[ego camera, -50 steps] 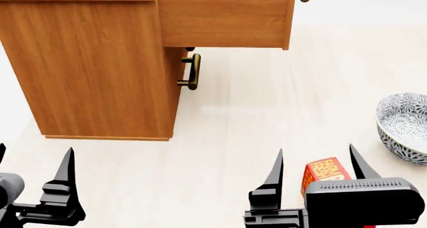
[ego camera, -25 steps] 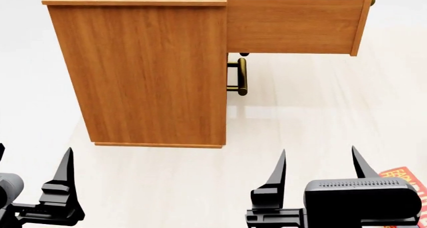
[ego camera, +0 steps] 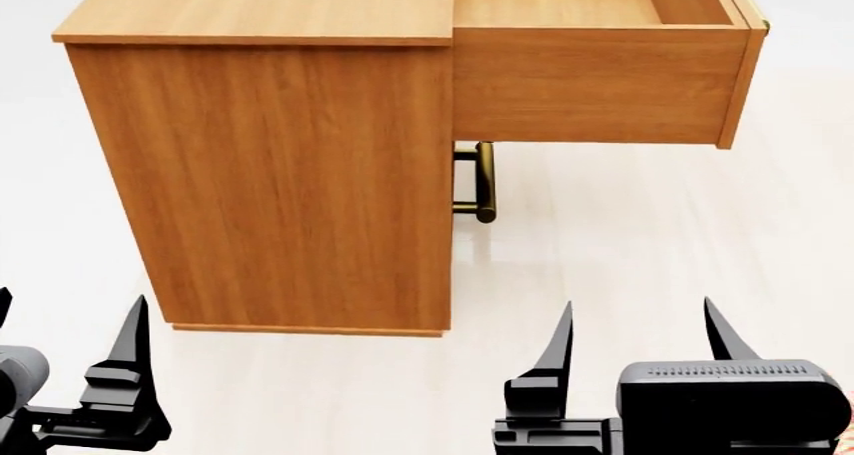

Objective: Close the top drawer of the cabinet.

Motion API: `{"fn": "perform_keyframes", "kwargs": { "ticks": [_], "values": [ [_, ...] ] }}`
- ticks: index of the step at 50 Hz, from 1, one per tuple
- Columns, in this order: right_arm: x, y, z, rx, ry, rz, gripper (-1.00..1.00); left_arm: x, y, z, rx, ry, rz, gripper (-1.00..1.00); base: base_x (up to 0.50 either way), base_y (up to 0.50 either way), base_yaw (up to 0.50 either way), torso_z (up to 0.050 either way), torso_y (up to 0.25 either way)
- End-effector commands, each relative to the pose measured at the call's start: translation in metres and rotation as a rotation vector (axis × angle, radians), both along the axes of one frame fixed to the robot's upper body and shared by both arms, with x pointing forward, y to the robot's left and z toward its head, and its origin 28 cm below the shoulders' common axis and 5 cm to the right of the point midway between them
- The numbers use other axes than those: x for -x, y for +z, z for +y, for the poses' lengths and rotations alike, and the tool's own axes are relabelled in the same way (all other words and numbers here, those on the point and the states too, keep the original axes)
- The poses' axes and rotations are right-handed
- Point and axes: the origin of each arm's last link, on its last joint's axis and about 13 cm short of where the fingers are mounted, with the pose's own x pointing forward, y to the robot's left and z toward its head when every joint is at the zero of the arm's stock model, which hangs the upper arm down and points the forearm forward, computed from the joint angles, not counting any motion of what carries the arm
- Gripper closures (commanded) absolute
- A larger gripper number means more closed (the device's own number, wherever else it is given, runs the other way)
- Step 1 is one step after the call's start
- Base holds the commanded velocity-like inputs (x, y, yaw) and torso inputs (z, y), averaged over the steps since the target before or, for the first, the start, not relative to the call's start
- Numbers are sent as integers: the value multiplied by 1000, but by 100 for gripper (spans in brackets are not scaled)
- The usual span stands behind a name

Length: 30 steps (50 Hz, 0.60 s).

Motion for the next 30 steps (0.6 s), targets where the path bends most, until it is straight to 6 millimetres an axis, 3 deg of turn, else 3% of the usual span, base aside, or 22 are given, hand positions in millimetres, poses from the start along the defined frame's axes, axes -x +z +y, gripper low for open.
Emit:
{"fn": "perform_keyframes", "kwargs": {
  "ticks": [1,11,21,26,30],
  "values": [
    [1,0,0,-18,10,-9,-100,0,0,0,1,2,0,-100,500,0,0,0,0],
    [-2,-1,-1,4,-31,14,-100,0,-1,0,2,1,-1,-100,481,0,0,0,0],
    [-7,1,-5,28,-85,18,-100,0,-1,1,5,4,0,-100,12,0,0,0,2],
    [-10,3,-18,32,-143,27,-100,0,-1,1,6,9,4,-100,0,0,0,0,0],
    [-11,6,-42,69,-274,25,-100,-1,-1,1,5,13,-2,-100,0,0,0,0,0]
  ]
}}
